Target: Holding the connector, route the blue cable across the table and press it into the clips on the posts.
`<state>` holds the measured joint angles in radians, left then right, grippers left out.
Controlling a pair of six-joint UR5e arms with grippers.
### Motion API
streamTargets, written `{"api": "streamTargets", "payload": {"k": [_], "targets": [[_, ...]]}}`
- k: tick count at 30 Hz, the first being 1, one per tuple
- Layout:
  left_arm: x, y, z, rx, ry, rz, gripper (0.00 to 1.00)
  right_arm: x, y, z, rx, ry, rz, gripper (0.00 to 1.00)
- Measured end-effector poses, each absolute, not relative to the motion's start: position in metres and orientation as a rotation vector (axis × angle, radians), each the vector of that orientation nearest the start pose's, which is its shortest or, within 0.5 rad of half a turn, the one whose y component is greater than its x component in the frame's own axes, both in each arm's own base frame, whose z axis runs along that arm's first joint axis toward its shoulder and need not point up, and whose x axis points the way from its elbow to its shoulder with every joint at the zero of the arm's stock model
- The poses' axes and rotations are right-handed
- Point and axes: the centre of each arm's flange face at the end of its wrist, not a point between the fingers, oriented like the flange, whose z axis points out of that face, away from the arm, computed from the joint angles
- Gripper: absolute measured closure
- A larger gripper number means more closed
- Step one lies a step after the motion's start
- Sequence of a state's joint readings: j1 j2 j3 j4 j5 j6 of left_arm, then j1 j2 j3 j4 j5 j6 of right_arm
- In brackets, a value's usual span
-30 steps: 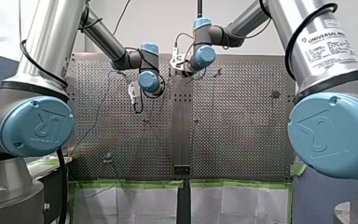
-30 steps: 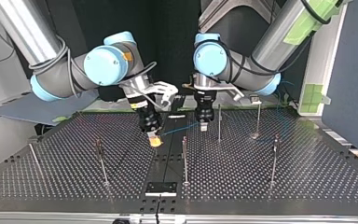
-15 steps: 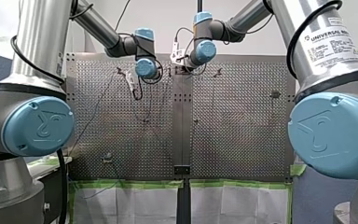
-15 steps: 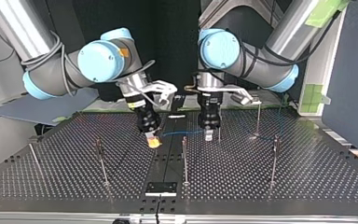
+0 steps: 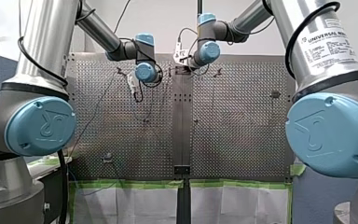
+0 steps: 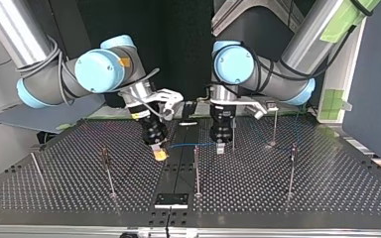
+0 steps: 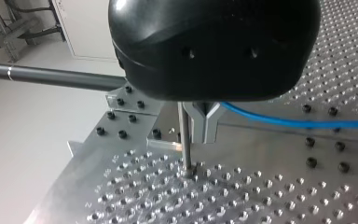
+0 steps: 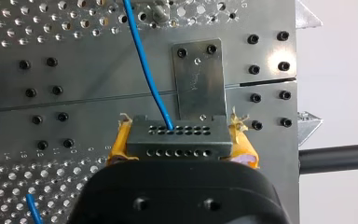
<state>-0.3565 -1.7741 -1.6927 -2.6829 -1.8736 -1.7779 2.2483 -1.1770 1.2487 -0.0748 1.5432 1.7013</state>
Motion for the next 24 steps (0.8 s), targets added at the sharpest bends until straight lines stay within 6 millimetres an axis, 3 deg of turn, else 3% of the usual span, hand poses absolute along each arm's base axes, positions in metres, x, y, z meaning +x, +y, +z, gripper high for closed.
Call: {"api": "streamTargets", "payload": {"k": [13, 24], "targets": [[0.537, -0.303, 0.366, -0.137, 1.412, -0.250, 1.00, 0.508, -0.452, 0.425, 1.668, -0.923, 1.796, 1.00], [0.572, -0.297, 0.363, -0.155, 1.397, -0.231, 1.00, 0.496, -0.481, 0.424, 1.640, -0.932, 1.790, 1.00]]}}
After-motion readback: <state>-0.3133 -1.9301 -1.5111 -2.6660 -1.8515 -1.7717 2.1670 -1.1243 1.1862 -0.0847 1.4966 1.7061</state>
